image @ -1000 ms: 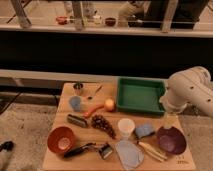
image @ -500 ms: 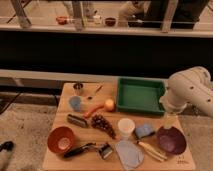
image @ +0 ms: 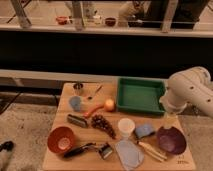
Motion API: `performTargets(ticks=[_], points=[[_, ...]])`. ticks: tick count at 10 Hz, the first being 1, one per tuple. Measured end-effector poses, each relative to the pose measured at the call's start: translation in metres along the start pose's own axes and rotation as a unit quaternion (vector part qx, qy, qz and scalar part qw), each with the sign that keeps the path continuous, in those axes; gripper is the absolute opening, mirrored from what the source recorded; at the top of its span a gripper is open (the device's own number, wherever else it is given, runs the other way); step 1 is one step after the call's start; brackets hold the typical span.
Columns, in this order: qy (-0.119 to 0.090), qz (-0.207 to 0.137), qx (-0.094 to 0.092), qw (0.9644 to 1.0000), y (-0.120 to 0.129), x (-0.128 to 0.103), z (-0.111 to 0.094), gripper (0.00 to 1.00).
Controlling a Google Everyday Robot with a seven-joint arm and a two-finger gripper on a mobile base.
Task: Place brush in plastic cup
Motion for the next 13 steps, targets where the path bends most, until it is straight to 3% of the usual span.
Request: performTargets(ticks=[13], points=[[-0.004,-0.008,0.002,1.0,-0.0016,-0.0031,-0.0033,0.8]])
